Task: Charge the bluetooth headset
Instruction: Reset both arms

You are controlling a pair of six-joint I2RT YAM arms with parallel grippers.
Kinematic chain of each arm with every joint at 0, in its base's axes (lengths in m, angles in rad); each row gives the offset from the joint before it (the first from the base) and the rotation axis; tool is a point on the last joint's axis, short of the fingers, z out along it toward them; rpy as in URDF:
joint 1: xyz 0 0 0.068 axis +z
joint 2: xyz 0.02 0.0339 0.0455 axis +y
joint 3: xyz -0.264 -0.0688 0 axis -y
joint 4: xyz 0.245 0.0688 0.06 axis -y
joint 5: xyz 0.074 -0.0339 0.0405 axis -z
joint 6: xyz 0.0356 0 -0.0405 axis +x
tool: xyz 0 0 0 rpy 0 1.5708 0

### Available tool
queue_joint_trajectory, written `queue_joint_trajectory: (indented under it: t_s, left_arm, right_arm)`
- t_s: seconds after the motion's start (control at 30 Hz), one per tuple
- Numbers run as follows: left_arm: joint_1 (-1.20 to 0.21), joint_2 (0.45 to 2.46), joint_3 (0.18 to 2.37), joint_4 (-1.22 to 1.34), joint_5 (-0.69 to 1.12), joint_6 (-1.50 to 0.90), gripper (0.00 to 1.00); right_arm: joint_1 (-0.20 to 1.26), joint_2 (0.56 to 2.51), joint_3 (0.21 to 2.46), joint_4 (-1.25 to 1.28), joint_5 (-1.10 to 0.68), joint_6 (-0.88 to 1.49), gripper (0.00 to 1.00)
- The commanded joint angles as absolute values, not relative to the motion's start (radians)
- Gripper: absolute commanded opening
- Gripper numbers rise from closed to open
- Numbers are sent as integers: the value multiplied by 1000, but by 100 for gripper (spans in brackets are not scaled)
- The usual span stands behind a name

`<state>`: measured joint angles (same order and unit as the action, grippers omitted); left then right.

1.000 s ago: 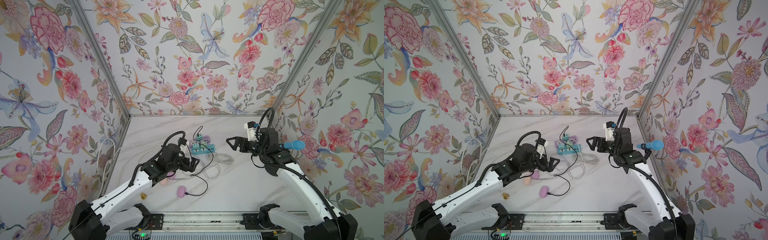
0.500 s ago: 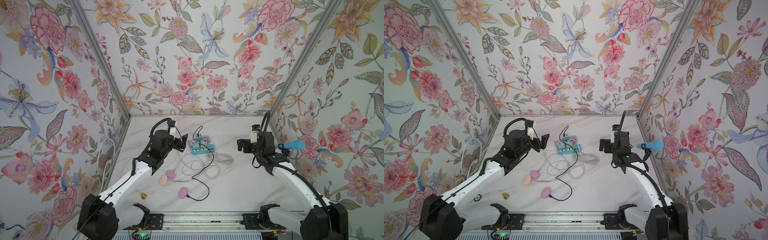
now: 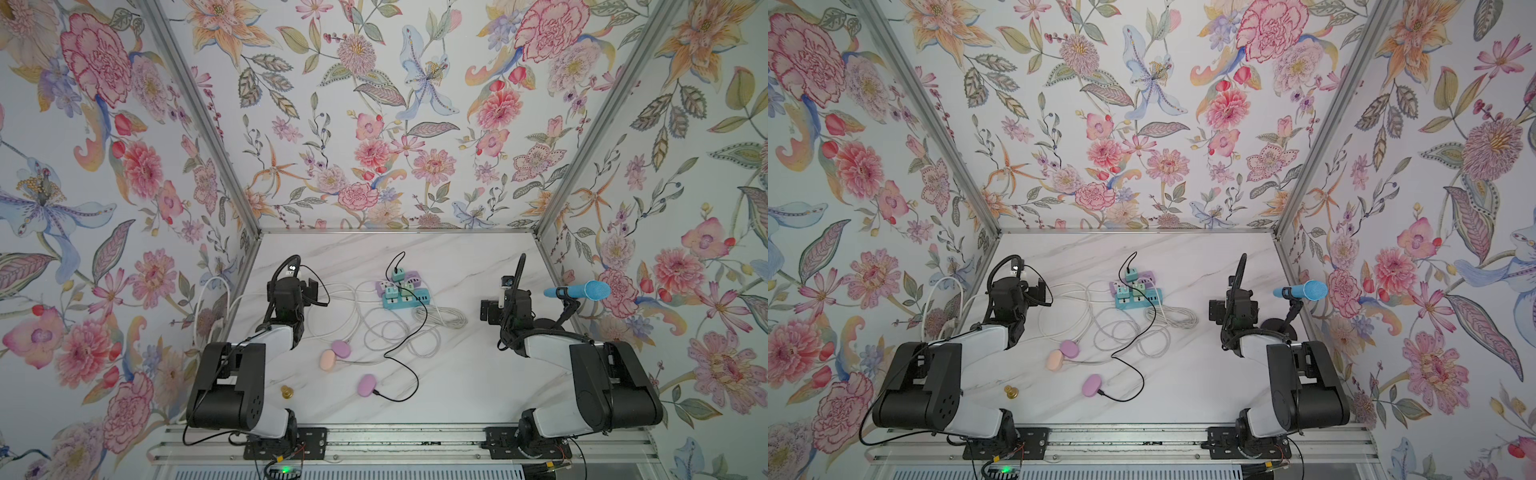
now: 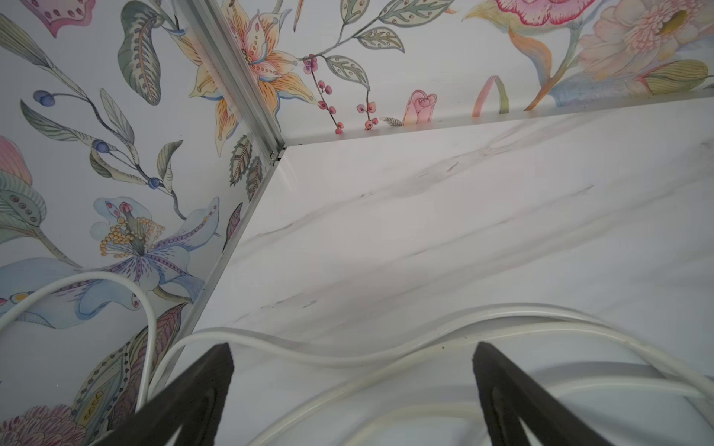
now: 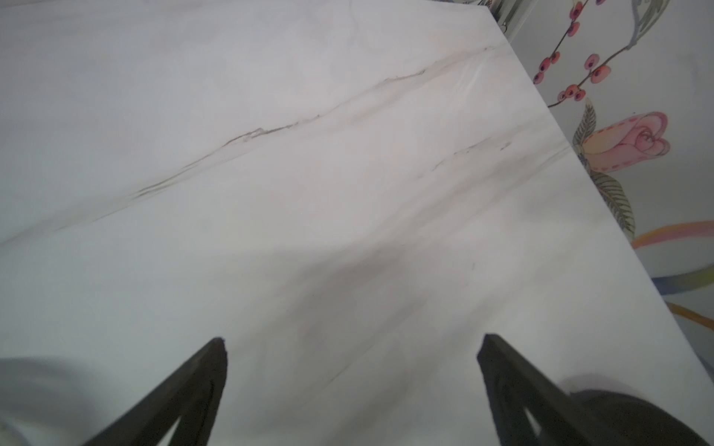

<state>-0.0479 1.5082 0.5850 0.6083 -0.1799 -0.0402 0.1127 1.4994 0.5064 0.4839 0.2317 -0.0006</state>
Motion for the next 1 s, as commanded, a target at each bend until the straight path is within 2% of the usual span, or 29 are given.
queue_joint_trajectory:
  t_s: [0.0, 0.07, 0.1, 0.13, 0.23, 0.27, 0.3, 0.33, 0.43, 0.5, 0.8, 0.87, 0.97]
  left_arm:
    - [-14, 1538, 614, 696, -63, 10, 100]
    - [-17, 1555, 532, 808, -35, 18, 100]
    - [-16, 1555, 487, 899, -69, 8, 100]
    - [-16, 1543, 478, 884, -84, 2, 100]
    - [0, 1524, 382, 1044, -47, -8, 100]
    - [3, 1519, 347, 1105, -24, -5, 100]
    - [5, 1508, 311, 1161, -20, -8, 100]
    - [7, 1505, 278, 1211, -36, -13, 100]
    - [7, 1581, 169, 1525, -134, -44, 100]
    - [1, 1531, 190, 1389, -174, -52, 100]
    - [-76, 1578, 174, 1492, -241, 35, 100]
    - [-2, 1572, 223, 1358, -116, -21, 100]
    - [-8, 1572, 210, 1391, -120, -14, 100]
  right_arm:
    - [83, 1553, 519, 718, 217, -45, 99]
    - [47, 1545, 524, 686, 158, -17, 99]
    - [34, 1538, 491, 743, 132, -13, 99]
    - [31, 1518, 456, 785, 126, -12, 99]
    - [36, 1519, 271, 1105, 138, -13, 99]
    - [49, 1573, 210, 1308, 156, -34, 99]
    - [75, 1564, 198, 1321, 201, -51, 99]
    - [85, 1535, 221, 1229, 204, -54, 99]
    - [15, 1547, 302, 1091, 54, -20, 99]
    - [26, 1548, 301, 1093, 73, -26, 99]
    - [25, 1544, 302, 1086, 71, -26, 99]
    - [25, 1546, 301, 1086, 71, -25, 99]
    - [25, 1546, 302, 1086, 71, -26, 99]
